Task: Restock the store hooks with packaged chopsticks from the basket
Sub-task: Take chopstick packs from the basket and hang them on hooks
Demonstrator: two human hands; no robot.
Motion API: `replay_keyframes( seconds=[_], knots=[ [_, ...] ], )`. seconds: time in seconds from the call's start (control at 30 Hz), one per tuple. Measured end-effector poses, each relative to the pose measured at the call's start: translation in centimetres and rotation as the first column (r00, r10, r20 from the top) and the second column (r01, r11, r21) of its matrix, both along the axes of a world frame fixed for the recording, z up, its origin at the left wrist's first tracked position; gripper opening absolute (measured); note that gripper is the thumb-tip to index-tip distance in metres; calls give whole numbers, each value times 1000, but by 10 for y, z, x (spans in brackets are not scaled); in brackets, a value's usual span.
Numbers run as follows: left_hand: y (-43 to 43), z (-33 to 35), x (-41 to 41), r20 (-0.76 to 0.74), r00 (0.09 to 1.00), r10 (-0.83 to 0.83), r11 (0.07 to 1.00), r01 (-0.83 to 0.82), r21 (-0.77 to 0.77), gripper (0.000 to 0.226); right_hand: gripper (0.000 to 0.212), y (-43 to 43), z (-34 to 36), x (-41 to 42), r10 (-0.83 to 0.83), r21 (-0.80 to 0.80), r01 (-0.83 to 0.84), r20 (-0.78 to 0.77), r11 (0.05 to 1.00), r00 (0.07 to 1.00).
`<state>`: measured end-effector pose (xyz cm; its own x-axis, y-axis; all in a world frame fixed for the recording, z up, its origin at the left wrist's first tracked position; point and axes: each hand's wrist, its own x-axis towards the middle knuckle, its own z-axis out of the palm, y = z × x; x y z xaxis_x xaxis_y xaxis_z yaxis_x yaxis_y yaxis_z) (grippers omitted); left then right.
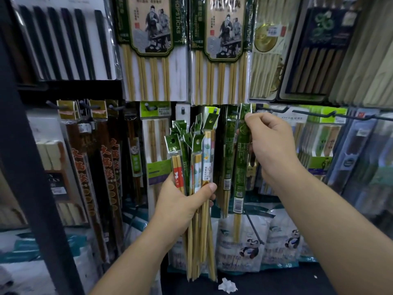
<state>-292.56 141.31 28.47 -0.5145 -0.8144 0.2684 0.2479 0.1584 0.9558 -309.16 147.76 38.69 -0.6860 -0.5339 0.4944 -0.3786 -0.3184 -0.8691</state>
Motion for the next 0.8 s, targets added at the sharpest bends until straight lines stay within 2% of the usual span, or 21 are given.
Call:
replay_keyframes(
  seconds=[0.53,0.8],
  knots=[
    [0,-1,3,-15,1000,-15,1000,15,-15,36,30,-13,-6,-4,-69,56,71,-31,996,997],
    [-3,-4,1,-39,999,-15,1000,14,-27,37,42,-29,-12,-14,-164,52,170,-107,984,981]
  ],
)
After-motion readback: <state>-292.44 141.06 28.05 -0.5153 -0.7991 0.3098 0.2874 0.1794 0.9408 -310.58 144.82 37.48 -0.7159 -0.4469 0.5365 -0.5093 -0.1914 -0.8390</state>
